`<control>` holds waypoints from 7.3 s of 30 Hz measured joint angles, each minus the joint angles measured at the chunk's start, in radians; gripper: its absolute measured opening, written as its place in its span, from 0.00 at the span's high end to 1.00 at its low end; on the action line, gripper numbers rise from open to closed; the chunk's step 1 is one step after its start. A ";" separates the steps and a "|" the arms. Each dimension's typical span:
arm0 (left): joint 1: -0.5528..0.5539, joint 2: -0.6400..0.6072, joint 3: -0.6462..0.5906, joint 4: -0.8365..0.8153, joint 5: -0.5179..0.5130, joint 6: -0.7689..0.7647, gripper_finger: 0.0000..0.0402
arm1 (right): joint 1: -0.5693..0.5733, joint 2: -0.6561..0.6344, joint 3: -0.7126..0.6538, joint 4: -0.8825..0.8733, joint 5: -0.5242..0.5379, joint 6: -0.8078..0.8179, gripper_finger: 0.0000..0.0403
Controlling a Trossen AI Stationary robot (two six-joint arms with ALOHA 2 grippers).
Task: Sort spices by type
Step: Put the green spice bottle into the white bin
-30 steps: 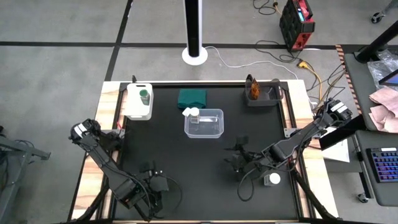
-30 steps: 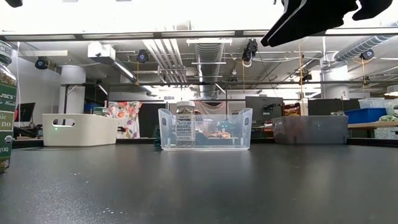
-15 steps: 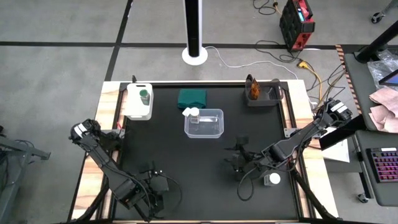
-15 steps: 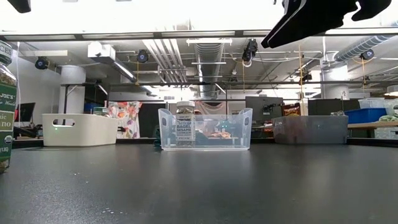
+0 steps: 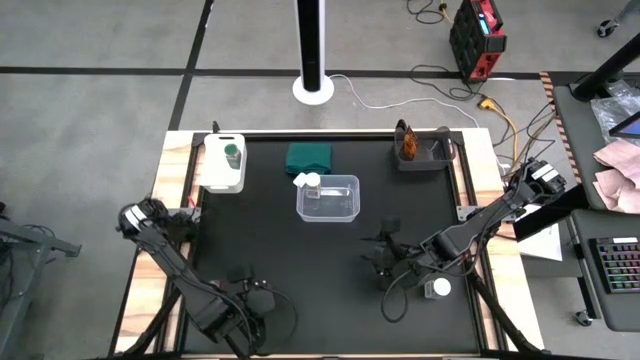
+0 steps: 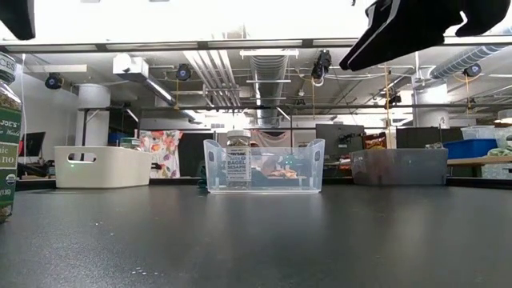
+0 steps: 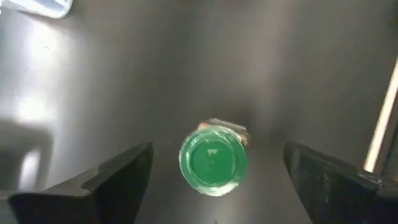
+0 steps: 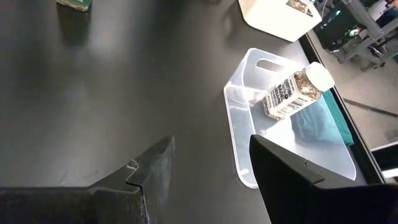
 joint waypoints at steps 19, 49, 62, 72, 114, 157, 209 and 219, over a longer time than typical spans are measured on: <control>-0.006 -0.013 -0.197 0.171 0.053 0.013 0.21 | 0.000 0.000 -0.024 0.024 0.008 0.005 0.50; -0.006 -0.013 -0.149 0.184 -0.028 0.203 0.54 | -0.005 0.000 -0.032 0.102 0.005 0.009 0.50; 0.007 -0.014 0.050 0.318 -0.279 0.735 0.54 | -0.100 0.069 -0.062 0.612 -0.541 -0.176 0.50; 0.049 -0.014 0.054 0.475 -0.232 1.025 0.54 | -0.226 0.203 -0.032 0.789 -0.896 -0.036 0.39; 0.182 -0.019 0.021 0.482 -0.202 1.191 0.33 | -0.250 0.453 0.265 0.552 -1.083 -0.176 0.52; 0.214 -0.252 -0.783 2.002 -0.442 1.257 0.32 | -0.170 0.356 -0.118 1.324 -0.464 -0.389 0.52; 0.321 -0.111 -0.785 2.318 -0.323 1.399 0.55 | -0.174 0.352 -0.115 1.292 -0.368 -0.392 0.24; 0.284 -0.118 -0.832 2.415 -0.268 1.420 0.55 | -0.172 0.348 -0.116 1.268 -0.372 -0.414 0.23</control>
